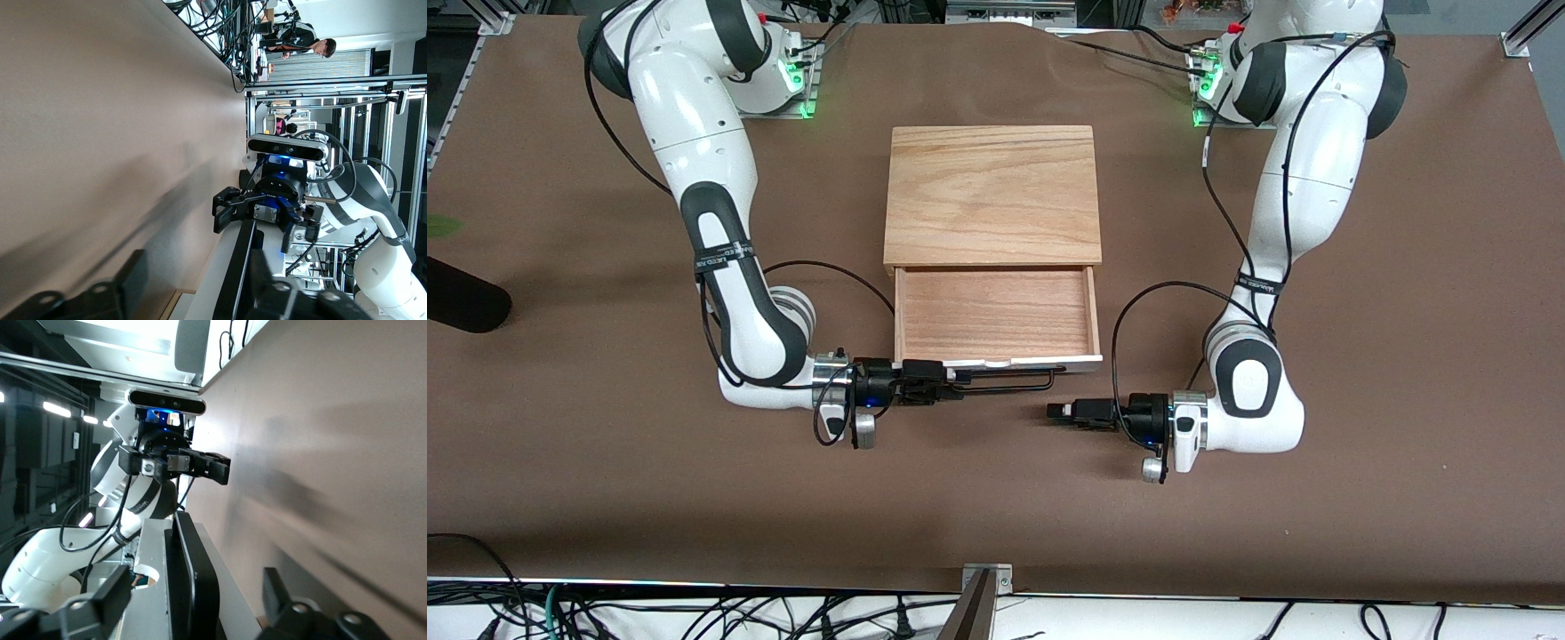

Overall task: Pull top drawer with both arms simultaneously
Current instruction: 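Open both grippers and release the drawer handle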

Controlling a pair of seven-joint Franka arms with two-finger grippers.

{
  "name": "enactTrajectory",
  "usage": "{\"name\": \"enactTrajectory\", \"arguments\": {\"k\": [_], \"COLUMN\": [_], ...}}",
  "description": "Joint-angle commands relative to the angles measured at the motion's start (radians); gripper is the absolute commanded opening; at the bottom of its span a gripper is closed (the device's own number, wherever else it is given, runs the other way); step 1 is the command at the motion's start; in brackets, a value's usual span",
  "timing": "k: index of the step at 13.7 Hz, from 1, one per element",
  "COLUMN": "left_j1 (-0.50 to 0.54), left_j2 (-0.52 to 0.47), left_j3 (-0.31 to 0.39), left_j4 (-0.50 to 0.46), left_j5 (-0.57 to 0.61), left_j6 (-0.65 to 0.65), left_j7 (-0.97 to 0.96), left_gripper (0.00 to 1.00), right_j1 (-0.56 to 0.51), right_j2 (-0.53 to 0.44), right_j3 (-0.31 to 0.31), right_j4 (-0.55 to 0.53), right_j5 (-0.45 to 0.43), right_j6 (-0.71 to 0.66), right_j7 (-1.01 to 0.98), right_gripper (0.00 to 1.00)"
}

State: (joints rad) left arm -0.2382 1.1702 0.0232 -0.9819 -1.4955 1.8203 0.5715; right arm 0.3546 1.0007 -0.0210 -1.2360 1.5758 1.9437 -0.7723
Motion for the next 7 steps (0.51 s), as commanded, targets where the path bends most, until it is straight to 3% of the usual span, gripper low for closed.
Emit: {"name": "enactTrajectory", "arguments": {"k": [1,3,7], "left_j1": [-0.003,-0.003,0.002], "left_j2": [0.025,0.025,0.014], "left_j3": [0.001,0.000,0.009], "left_j4": [0.048,0.048,0.048], "left_j5": [-0.022,-0.022,-0.016], "left_j6": [0.004,0.004,0.001], "left_j7": [-0.015,-0.018,-0.051], "left_gripper": [1.00,1.00,1.00], "right_j1": [0.015,0.017,0.009], "right_j2": [-0.019,-0.025,-0.057], "right_j3": [0.000,-0.031,-0.068], "right_j4": [-0.003,-0.002,0.000], "right_j5": [-0.057,-0.065,-0.173], "right_j6": [0.000,-0.005,-0.006], "right_j7": [0.022,0.022,0.072], "right_gripper": [1.00,1.00,1.00]}}
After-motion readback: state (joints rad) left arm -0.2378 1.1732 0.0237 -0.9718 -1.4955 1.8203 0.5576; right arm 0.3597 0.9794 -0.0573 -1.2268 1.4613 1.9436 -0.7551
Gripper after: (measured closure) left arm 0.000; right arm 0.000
